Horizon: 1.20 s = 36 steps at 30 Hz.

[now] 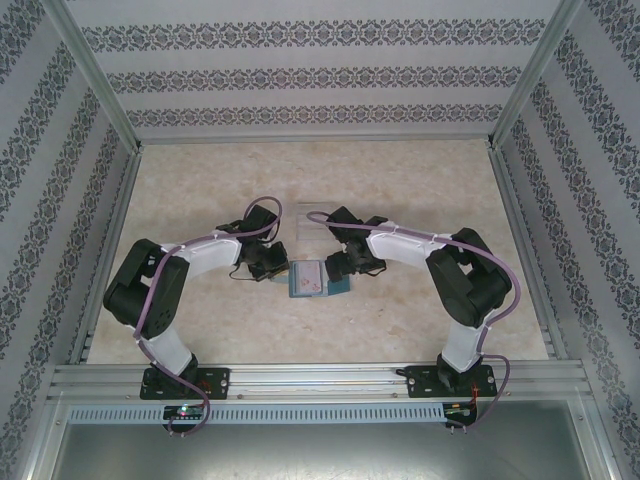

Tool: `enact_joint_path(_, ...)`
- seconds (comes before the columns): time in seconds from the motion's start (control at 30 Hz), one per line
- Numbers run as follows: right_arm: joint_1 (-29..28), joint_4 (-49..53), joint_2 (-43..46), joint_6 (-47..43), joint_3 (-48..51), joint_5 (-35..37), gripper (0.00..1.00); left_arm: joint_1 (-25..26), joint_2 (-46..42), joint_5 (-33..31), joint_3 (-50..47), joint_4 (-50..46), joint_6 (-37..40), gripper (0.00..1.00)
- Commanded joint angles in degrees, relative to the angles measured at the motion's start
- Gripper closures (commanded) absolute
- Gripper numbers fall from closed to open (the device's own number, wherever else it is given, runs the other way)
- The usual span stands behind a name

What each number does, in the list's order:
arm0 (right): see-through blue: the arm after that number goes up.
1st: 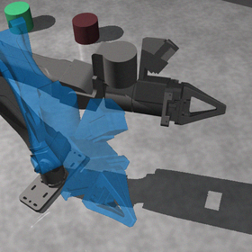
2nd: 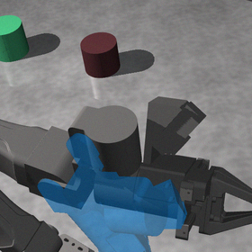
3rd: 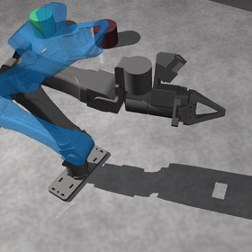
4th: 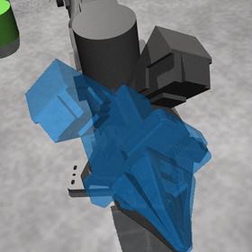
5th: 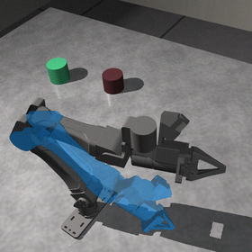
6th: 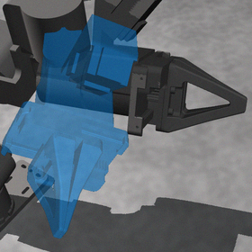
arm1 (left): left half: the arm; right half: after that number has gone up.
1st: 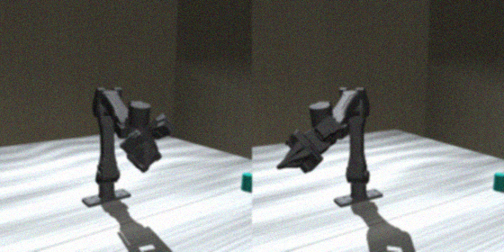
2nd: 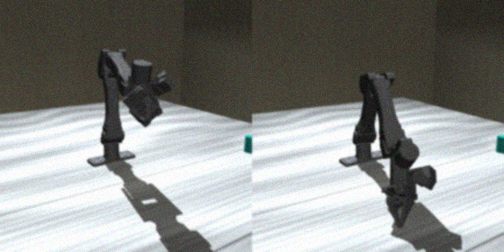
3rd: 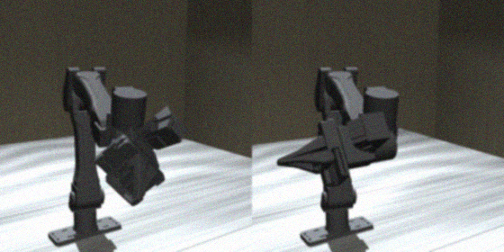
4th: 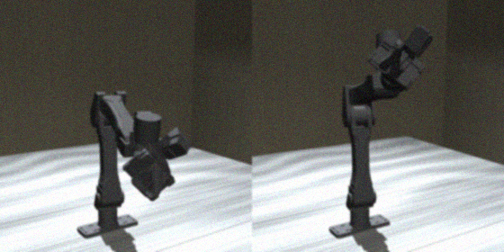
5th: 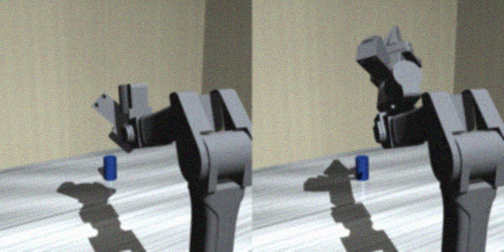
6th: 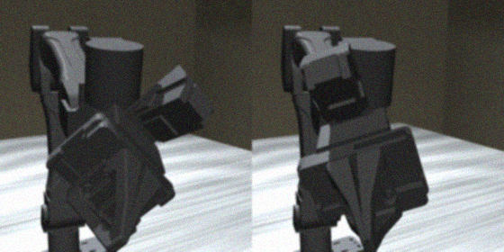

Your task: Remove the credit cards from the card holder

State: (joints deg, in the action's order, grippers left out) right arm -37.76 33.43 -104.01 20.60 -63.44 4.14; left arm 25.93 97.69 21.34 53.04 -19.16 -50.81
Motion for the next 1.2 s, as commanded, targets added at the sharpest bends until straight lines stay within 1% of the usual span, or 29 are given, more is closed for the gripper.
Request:
enact_joint_path(0.0,-0.65,1.33,-0.85,-0.56,2.60,4.75,0.02,0.53,0.97,-0.49,-1.11,-1.56,1.14,0.90)
enact_joint_path(0.17,-0.67,1.92,-1.63,-0.48,3.18,6.50,0.02,0.46,0.75,-2.30,-1.35,-2.90,2.32,0.91)
enact_joint_path(0.23,-0.90,2.12,-1.27,-0.13,3.22,6.13,0.02,0.53,0.45,-2.58,-1.20,-2.96,2.62,0.91)
enact_joint_path(0.43,-0.80,2.39,3.96,1.59,2.32,1.53,0.02,0.61,-2.92,-4.52,4.25,-7.93,5.01,0.91)
enact_joint_path(0.6,-0.69,3.56,7.40,3.32,0.36,-2.74,0.03,1.21,-4.94,-3.62,6.77,-10.87,5.99,0.91)
enact_joint_path(0.7,-0.66,3.91,9.06,4.39,-0.78,-5.34,0.04,2.15,-4.97,-2.23,6.82,-10.02,5.31,0.91)
enact_joint_path(0.97,-0.71,4.21,12.63,7.70,-3.22,-11.92,0.14,4.71,-2.84,1.35,4.57,-4.16,2.74,0.92)
enact_joint_path(1.07,-0.73,2.39,13.56,9.65,-3.34,-16.74,0.20,5.22,-1.94,2.26,3.49,-1.79,1.93,0.92)
enact_joint_path(1.17,-0.67,-1.60,13.24,12.76,-2.26,-23.88,0.31,5.41,-1.13,3.26,2.89,-0.09,1.53,0.93)
